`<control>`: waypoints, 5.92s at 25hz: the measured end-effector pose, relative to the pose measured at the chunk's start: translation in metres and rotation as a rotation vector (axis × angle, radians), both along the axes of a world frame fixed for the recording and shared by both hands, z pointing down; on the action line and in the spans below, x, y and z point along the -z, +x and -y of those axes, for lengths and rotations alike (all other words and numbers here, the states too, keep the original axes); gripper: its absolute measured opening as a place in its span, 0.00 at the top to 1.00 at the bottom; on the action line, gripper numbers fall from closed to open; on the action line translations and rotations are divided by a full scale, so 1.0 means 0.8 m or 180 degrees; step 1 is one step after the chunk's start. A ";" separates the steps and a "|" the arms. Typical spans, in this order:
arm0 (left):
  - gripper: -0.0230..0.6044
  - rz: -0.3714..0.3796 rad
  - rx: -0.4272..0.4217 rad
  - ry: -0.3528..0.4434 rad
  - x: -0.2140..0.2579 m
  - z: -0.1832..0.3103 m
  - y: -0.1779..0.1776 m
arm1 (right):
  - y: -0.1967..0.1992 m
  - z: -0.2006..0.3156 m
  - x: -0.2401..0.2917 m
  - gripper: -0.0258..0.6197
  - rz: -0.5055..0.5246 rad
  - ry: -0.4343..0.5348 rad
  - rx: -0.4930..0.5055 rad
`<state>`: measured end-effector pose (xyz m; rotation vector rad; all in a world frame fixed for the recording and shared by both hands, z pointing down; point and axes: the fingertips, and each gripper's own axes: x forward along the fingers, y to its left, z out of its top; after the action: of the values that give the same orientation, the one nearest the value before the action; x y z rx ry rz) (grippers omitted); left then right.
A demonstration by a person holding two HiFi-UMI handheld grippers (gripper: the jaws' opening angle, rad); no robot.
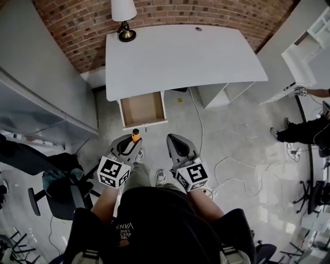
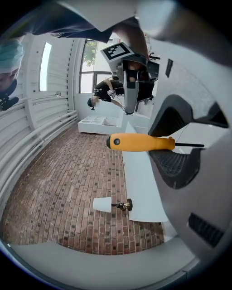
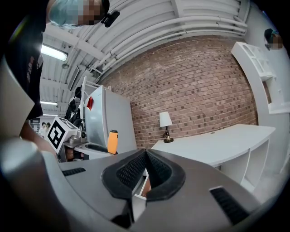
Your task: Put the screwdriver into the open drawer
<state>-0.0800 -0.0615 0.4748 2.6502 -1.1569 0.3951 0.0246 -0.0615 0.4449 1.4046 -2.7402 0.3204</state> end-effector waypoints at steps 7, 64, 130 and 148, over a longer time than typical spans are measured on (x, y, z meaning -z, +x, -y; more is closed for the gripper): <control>0.82 0.0131 -0.0309 -0.0227 -0.041 0.061 -0.007 | -0.013 0.056 -0.015 0.96 0.0036 -0.0113 -0.0250; 0.82 0.2254 -0.1483 -0.2156 -0.584 0.311 0.061 | 0.068 0.160 -0.263 0.96 0.0168 -0.1001 -0.1425; 0.95 0.0545 0.0005 -0.0371 -0.121 0.143 -0.010 | -0.004 0.101 -0.078 0.96 -0.0176 -0.0295 0.0005; 0.95 0.0303 0.0628 0.0165 0.012 0.009 -0.072 | -0.035 0.013 -0.017 0.96 -0.0201 -0.0050 0.0347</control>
<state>-0.1373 -0.0690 0.4651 2.5530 -1.4611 0.4641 -0.0033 -0.0719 0.4583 1.2336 -2.7434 0.2863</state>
